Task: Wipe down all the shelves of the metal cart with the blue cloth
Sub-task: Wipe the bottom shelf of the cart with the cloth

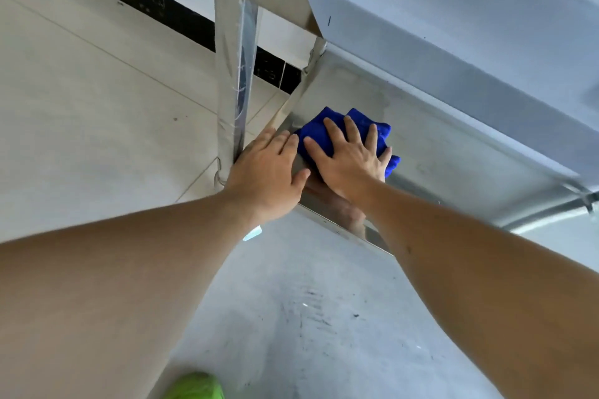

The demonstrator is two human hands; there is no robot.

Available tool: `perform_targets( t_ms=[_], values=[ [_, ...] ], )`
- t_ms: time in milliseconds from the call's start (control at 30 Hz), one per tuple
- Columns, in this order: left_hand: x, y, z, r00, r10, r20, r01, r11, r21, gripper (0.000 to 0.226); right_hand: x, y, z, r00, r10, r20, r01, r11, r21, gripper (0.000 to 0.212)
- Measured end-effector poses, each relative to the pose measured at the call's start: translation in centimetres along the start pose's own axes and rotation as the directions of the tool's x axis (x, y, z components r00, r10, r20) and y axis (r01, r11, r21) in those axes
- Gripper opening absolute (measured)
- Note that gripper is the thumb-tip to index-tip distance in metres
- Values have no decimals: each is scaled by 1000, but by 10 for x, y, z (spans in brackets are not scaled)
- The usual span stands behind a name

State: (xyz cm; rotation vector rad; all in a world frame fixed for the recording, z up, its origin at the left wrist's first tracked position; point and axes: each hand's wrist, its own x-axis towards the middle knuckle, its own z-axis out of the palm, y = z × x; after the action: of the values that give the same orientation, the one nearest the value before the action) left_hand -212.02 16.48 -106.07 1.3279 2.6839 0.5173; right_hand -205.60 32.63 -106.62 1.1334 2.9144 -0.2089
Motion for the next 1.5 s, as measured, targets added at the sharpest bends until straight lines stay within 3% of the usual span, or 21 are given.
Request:
perform_targets(
  t_ms=[267, 933, 1300, 1500],
  values=[
    [-1, 21, 7, 1000, -23, 3, 21, 975, 221, 84, 63, 1, -4, 999, 1, -49, -2, 1000, -31, 67],
    [-5, 17, 18, 998, -10, -59, 19, 988, 154, 78, 158, -7, -16, 988, 135, -71, -130, 989, 66, 61],
    [-2, 10, 13, 999, -3, -36, 9, 985, 173, 83, 122, -4, -24, 998, 49, -32, -48, 998, 46, 63],
    [1, 7, 9, 1000, -19, -7, 20, 984, 177, 99, 87, -5, -22, 1000, 9, 1, -9, 995, 96, 56]
  ],
)
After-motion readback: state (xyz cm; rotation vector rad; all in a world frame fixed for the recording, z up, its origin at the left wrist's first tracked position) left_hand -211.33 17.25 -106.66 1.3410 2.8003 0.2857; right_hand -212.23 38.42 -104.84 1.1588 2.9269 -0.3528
